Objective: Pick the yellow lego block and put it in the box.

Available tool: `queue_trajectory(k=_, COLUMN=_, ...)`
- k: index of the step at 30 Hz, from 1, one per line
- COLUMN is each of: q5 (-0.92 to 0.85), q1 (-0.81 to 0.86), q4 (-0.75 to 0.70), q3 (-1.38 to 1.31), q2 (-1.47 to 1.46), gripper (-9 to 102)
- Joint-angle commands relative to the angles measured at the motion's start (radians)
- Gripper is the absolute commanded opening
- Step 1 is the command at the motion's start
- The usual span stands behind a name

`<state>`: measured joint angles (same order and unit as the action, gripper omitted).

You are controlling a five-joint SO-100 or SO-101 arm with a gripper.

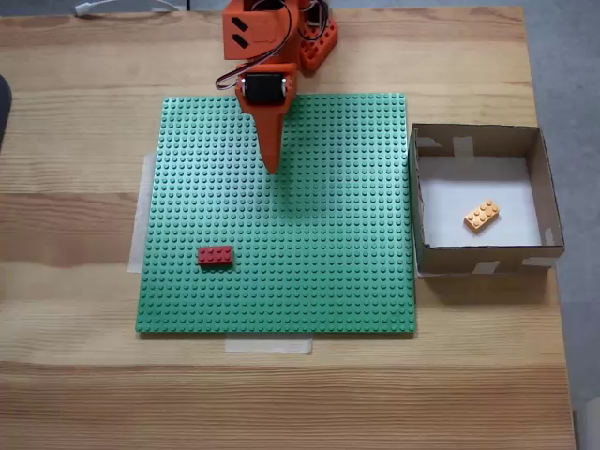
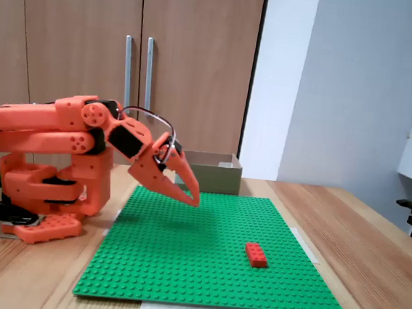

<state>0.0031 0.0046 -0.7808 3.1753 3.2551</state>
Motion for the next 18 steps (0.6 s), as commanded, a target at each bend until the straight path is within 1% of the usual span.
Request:
queue_trajectory(k=1, q5=-0.006, q1=0.008, q4=-0.003, q3=0.009, q2=0.008, gripper=-1)
queue_trajectory(k=18, q5=-0.018, q1=0.0, q4=-0.003, q3=0.009, q2=0.008, gripper=-1)
